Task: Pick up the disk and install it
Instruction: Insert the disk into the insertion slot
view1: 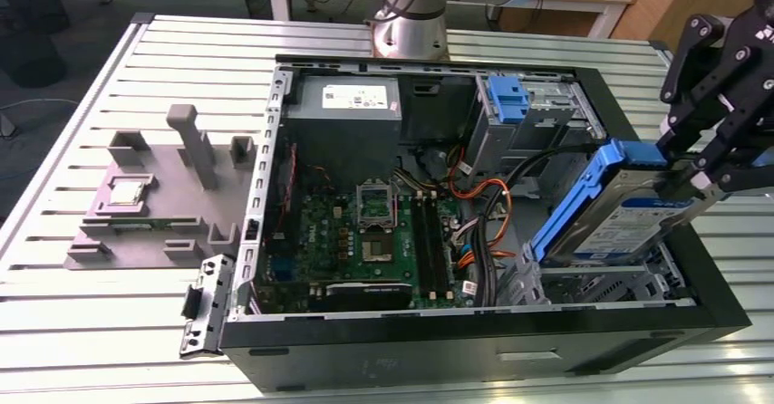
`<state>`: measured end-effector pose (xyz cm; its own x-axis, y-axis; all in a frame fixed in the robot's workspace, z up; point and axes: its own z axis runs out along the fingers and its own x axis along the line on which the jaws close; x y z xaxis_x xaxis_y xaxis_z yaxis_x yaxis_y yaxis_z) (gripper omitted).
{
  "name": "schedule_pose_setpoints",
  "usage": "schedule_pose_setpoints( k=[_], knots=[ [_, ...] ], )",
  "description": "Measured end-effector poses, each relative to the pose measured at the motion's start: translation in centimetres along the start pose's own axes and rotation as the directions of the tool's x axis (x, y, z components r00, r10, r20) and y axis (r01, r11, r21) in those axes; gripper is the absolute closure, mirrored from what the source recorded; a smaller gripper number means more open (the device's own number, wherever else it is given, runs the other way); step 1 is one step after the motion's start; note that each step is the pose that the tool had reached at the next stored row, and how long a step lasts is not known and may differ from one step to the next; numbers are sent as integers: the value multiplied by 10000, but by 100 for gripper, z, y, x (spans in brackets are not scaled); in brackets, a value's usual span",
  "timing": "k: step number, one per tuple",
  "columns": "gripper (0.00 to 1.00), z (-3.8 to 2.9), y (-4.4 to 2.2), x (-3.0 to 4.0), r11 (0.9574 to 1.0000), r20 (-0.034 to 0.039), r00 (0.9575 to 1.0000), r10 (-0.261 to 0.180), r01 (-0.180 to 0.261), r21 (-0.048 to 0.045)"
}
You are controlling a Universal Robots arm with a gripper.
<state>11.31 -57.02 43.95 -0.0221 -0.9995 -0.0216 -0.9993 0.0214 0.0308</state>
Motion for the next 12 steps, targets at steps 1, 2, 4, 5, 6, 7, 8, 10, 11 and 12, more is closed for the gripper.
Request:
schedule_pose_setpoints(
  k=[1, 2, 4, 5, 6, 7, 8, 10, 11, 12],
  knots=[
    [65, 16, 0, 0, 10000, -4, 10000, 1, -1, 0],
    [65, 30, -1, 0, 10000, -6, 10000, 0, 0, 0],
    [65, 58, -2, 1, 10000, -9, 10000, 0, 0, 0],
    [65, 70, -2, 1, 10000, -11, 10000, 1, -1, 0],
    [65, 81, -3, 1, 10000, -13, 10000, 0, 0, 0],
    [65, 90, -3, 2, 10000, -12, 10000, 1, -1, 0],
    [65, 92, -3, 2, 10000, -12, 10000, 1, -1, 0],
    [65, 92, -3, 2, 10000, -14, 10000, 1, -1, 0],
    [65, 93, -3, 2, 10000, -14, 10000, 1, -1, 0],
    [65, 99, -3, 2, 10000, -12, 10000, 1, -1, 0]
  ],
)
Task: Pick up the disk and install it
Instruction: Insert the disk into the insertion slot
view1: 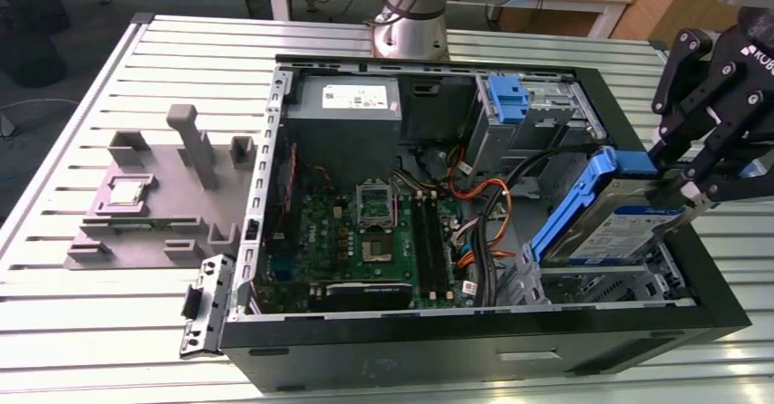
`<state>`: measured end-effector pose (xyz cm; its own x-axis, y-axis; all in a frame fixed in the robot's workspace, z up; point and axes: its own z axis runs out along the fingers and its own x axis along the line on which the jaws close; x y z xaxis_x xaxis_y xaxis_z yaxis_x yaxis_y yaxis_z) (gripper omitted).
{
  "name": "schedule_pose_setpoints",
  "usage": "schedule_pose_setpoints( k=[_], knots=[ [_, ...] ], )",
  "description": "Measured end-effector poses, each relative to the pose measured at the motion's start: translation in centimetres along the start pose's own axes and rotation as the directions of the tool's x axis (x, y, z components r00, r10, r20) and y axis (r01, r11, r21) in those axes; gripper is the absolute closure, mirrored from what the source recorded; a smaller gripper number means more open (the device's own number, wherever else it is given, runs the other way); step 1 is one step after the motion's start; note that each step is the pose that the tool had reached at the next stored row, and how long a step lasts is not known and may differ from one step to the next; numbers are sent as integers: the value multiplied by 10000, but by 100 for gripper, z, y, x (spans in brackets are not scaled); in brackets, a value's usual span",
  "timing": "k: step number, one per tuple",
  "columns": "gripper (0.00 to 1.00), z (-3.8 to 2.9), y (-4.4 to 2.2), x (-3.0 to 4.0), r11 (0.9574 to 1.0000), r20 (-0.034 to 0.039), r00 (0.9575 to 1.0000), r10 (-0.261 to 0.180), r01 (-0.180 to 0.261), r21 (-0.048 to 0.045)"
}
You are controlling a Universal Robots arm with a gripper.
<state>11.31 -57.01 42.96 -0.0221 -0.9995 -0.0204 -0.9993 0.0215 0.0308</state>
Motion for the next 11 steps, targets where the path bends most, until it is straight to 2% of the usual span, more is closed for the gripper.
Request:
schedule_pose_setpoints(
  k=[11],
  knots=[
    [65, 186, -6, 4, 10000, -8, 10000, 0, 0, 2]
  ],
)
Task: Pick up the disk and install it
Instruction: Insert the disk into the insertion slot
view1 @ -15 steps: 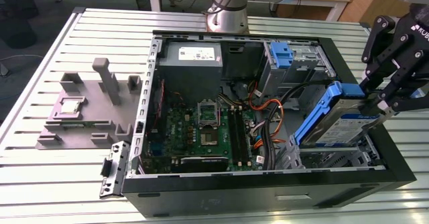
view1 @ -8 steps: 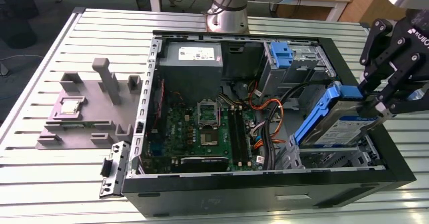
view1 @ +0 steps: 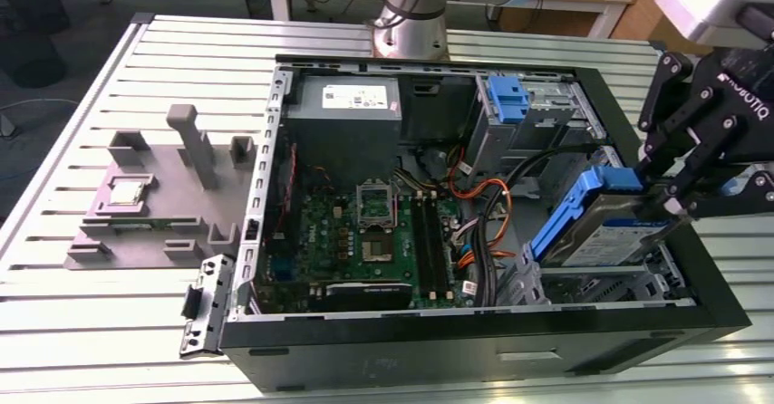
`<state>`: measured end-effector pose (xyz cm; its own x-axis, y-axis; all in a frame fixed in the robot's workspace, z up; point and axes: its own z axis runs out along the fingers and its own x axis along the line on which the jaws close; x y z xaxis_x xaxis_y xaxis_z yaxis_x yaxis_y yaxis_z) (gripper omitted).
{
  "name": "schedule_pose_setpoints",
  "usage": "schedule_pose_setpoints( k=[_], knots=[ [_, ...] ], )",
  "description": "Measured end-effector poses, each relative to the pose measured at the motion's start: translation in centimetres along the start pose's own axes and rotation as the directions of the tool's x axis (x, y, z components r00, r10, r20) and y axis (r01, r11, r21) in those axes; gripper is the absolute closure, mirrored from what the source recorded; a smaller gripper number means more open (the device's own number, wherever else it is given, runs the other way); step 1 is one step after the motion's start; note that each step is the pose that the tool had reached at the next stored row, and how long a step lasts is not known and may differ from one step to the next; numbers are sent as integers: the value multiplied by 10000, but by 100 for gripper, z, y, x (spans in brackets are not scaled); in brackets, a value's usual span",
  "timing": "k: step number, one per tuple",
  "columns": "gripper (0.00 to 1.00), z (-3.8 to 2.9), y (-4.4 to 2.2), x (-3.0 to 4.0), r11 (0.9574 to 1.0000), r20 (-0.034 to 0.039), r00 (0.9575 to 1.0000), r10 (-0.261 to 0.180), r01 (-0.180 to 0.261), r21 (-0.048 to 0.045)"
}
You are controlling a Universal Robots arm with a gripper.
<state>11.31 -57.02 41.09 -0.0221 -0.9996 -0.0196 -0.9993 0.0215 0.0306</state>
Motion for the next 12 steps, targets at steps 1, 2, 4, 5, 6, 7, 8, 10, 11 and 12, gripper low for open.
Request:
schedule_pose_setpoints(
  k=[1, 2, 4, 5, 6, 7, 8, 10, 11, 12],
  knots=[
    [65, 17, 0, 0, 10000, -1, 10000, 0, 0, 0],
    [65, 36, -1, 0, 10000, -1, 10000, 0, 0, 0],
    [65, 74, -2, 1, 10000, -1, 10000, 0, 0, 0],
    [65, 91, -3, 2, 10000, -1, 10000, 0, 0, 0],
    [65, 109, -3, 2, 10000, -2, 10000, 0, 0, 1],
    [65, 127, -4, 2, 10000, -2, 10000, 0, 0, 1],
    [65, 145, -5, 3, 10000, -3, 10000, 0, 0, 1],
    [65, 181, -6, 3, 10000, -2, 10000, 0, 0, 1],
    [65, 201, -6, 4, 10000, -1, 10000, 0, 0, 2],
    [65, 218, -7, 4, 10000, -1, 10000, 0, 0, 2]
  ],
)
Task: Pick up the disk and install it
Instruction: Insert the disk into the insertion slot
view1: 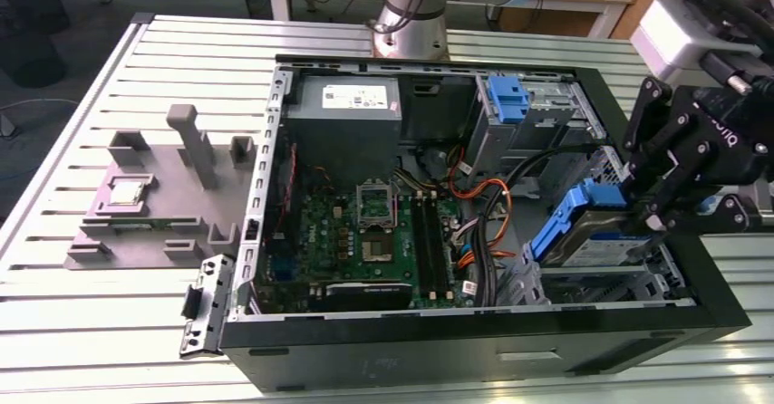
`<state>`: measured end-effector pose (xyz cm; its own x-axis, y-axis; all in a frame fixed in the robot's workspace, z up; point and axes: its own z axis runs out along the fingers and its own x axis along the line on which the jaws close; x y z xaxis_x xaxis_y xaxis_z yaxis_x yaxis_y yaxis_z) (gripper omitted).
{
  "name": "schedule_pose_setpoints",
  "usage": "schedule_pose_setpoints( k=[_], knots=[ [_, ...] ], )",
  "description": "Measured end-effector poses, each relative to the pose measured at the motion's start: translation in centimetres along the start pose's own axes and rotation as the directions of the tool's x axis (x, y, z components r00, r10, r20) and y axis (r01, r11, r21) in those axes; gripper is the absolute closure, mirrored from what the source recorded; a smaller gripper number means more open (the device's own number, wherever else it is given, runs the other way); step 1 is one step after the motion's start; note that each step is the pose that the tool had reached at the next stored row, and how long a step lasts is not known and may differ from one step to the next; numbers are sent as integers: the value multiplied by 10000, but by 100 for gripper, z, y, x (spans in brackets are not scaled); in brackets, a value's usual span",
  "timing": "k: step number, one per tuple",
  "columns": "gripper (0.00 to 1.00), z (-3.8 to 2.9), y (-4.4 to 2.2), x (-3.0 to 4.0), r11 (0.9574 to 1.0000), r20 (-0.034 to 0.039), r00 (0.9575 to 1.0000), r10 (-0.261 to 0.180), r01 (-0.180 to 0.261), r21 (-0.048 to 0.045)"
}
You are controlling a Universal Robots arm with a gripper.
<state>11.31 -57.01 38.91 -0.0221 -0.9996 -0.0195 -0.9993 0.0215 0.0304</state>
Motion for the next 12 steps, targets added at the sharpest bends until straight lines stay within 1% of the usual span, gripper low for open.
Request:
schedule_pose_setpoints(
  k=[5, 12],
  knots=[
    [65, 33, -1, 1, 10000, 1, 10000, 0, 0, 0],
    [65, 156, -4, 3, 10000, 0, 10000, 0, 0, 5]
  ],
)
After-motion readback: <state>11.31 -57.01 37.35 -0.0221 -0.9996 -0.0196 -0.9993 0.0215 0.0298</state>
